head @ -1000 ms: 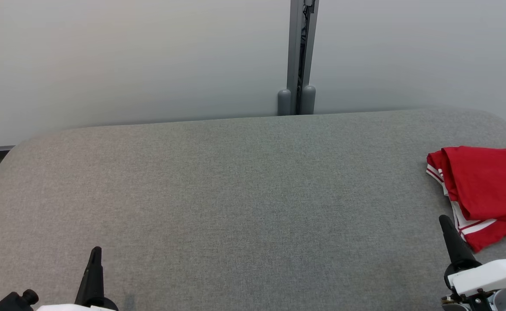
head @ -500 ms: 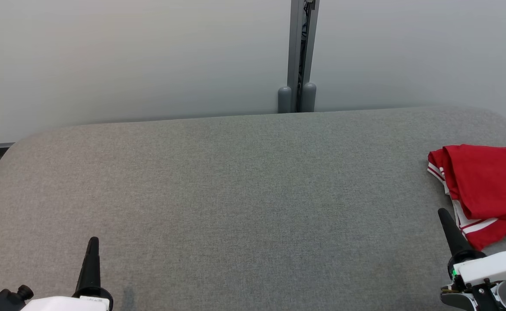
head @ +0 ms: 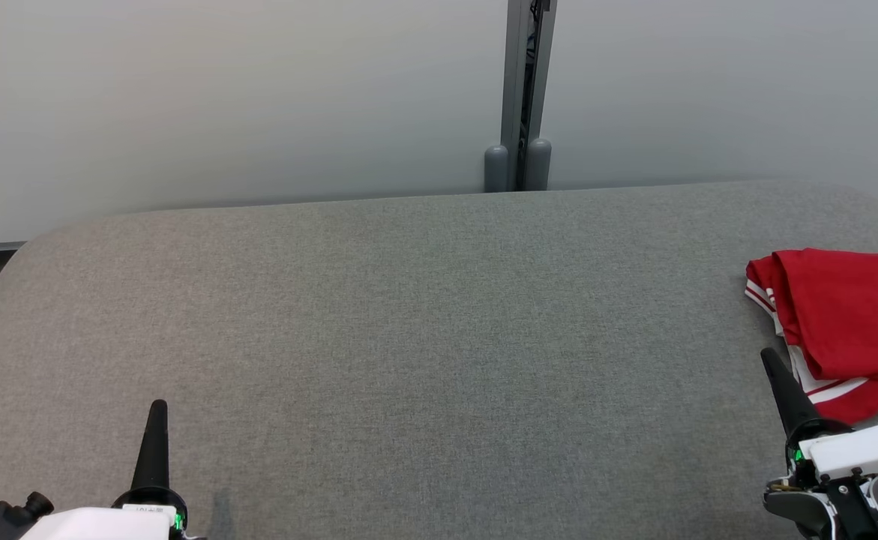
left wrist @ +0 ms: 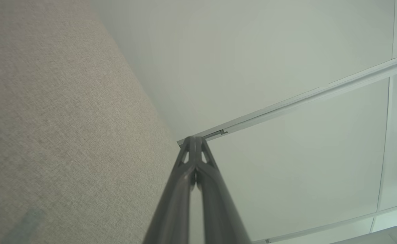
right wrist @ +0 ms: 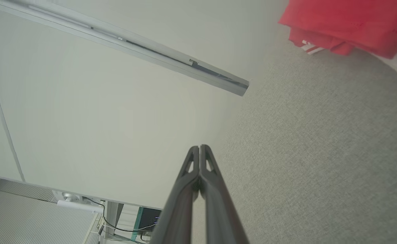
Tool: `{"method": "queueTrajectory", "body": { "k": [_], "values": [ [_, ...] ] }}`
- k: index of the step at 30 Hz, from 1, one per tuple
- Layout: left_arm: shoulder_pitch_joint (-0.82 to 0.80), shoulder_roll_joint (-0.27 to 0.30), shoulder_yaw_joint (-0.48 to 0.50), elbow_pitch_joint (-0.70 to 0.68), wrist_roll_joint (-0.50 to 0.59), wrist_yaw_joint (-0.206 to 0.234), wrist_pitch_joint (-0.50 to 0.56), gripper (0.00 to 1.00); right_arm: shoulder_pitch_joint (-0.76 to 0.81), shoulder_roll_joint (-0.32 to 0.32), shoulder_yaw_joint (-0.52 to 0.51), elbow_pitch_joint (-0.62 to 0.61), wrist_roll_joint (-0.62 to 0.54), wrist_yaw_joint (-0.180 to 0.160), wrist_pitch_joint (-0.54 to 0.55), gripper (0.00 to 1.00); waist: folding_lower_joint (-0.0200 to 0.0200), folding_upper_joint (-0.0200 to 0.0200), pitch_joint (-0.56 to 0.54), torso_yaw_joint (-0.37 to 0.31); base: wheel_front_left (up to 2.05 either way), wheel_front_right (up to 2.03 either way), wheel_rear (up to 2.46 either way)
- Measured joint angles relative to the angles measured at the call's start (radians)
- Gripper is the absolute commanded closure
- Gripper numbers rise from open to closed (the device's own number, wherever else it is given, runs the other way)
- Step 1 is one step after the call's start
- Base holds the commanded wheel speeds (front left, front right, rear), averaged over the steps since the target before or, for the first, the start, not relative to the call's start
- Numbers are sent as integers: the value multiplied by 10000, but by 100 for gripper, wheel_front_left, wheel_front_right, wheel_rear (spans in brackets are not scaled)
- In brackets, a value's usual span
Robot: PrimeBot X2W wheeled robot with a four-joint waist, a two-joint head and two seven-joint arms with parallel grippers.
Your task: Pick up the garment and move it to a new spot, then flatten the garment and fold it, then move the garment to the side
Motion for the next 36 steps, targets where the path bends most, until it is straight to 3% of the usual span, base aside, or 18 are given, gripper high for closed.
{"method": "queueTrajectory", "body": {
  "k": [36],
  "values": [
    [-576, -410, 587, 173, -2288, -617, 362, 100, -777, 79, -213, 593, 2560, 0, 589, 100, 0, 0, 215, 62, 0, 0, 0]
  ]
}}
